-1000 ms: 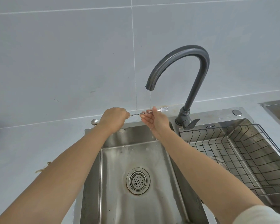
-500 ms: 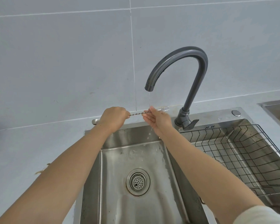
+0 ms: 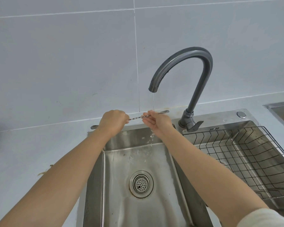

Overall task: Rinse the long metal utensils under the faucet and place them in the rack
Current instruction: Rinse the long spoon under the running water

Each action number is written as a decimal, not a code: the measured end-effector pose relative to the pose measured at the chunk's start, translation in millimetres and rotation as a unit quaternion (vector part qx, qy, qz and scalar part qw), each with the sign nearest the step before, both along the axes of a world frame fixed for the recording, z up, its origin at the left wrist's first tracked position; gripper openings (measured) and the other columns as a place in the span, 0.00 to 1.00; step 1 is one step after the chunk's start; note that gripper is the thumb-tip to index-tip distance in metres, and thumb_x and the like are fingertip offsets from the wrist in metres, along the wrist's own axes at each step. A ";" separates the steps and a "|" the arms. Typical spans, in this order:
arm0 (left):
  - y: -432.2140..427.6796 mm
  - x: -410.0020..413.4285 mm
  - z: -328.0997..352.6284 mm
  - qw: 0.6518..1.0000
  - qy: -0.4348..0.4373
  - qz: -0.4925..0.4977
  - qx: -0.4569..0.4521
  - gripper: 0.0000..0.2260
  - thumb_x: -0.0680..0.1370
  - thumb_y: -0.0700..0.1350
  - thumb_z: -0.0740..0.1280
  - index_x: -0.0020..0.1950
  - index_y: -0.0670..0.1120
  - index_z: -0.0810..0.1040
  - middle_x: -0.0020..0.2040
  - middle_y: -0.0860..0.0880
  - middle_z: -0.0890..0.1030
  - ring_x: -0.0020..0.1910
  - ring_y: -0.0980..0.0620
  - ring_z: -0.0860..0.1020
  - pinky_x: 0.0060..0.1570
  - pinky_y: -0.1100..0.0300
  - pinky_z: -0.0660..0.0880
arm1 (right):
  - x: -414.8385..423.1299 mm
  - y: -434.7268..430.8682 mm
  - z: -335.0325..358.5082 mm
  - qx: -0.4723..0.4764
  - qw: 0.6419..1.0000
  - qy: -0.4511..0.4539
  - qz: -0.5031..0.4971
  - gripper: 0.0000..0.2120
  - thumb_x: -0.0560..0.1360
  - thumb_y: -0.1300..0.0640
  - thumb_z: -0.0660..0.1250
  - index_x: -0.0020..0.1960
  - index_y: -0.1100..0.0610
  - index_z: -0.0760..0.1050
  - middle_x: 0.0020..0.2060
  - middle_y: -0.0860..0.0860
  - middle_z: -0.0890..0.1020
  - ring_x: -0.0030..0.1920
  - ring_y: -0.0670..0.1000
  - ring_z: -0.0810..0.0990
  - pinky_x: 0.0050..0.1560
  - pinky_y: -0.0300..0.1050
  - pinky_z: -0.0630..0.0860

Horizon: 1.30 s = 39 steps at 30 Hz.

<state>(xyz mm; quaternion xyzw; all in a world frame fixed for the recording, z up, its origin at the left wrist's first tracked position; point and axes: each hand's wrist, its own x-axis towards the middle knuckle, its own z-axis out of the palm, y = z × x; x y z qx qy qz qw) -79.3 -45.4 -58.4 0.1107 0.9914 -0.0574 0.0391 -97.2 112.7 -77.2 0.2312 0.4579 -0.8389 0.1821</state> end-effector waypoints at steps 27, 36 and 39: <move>-15.2 12.4 0.5 0.998 0.039 0.037 0.020 0.13 0.81 0.42 0.56 0.43 0.40 0.77 0.38 0.47 0.69 0.39 0.47 0.68 0.36 0.58 0.61 | 4.6 4.6 -3.1 -0.049 0.994 0.051 -0.086 0.09 0.78 0.63 0.61 0.39 0.61 0.73 0.32 0.53 0.81 0.32 0.48 0.82 0.35 0.36 0.81; -19.7 11.3 -2.0 0.997 0.055 0.038 0.027 0.12 0.81 0.41 0.57 0.44 0.40 0.78 0.38 0.47 0.70 0.38 0.47 0.68 0.33 0.59 0.60 | 5.1 2.3 2.5 0.010 0.994 0.012 -0.106 0.15 0.80 0.52 0.58 0.40 0.61 0.72 0.34 0.55 0.81 0.34 0.51 0.80 0.37 0.40 0.80; -18.7 12.8 -1.0 0.998 0.048 0.041 0.025 0.12 0.80 0.41 0.57 0.47 0.38 0.79 0.39 0.47 0.70 0.39 0.45 0.70 0.37 0.58 0.61 | 3.9 0.2 5.1 0.001 0.995 0.009 -0.097 0.20 0.81 0.48 0.53 0.40 0.62 0.72 0.35 0.57 0.80 0.35 0.52 0.81 0.38 0.42 0.79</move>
